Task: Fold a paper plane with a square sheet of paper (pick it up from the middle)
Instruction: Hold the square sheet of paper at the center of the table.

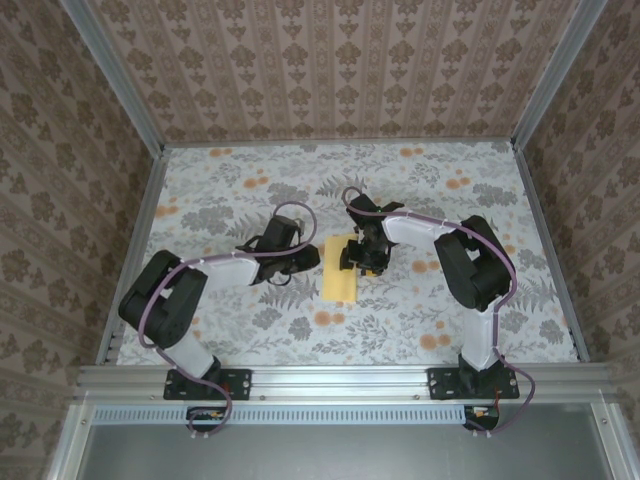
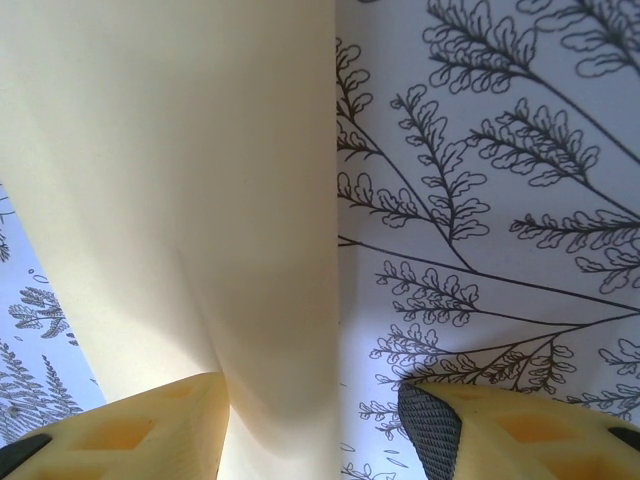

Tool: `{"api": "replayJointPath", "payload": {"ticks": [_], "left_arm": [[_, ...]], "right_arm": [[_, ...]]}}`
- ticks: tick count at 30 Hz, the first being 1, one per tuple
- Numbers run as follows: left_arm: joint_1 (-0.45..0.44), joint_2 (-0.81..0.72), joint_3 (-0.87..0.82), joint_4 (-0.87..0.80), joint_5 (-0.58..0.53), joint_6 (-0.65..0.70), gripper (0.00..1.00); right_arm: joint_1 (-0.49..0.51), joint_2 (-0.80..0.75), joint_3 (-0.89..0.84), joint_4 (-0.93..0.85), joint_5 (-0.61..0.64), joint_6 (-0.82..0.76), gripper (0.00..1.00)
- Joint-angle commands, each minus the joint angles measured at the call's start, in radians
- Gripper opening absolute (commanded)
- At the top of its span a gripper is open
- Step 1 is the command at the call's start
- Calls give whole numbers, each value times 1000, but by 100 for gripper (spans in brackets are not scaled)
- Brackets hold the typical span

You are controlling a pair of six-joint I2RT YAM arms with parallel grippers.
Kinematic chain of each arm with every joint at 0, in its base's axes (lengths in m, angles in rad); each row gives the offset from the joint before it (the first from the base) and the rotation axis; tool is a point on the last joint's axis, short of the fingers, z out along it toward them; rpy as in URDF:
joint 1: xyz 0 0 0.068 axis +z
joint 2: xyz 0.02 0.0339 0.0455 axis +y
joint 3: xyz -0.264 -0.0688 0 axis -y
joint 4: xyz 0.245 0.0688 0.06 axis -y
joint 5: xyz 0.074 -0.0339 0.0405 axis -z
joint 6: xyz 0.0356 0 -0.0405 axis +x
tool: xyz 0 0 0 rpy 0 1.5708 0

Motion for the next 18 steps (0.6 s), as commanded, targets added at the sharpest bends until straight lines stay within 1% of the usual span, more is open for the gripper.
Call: {"api": "replayJointPath", "payload": {"ticks": [1,6,18], "left_arm": [[-17,31,44,33,72,-10,20],[-36,74,83,12,107,3,16],[-51,152,138,-34,136,9,11]], "right_arm": [[-7,150,-92,-52,152,12,56],[-7,158,-90,-51,156,4,56],[-7,171,-88,-52,155,-1,56]]}}
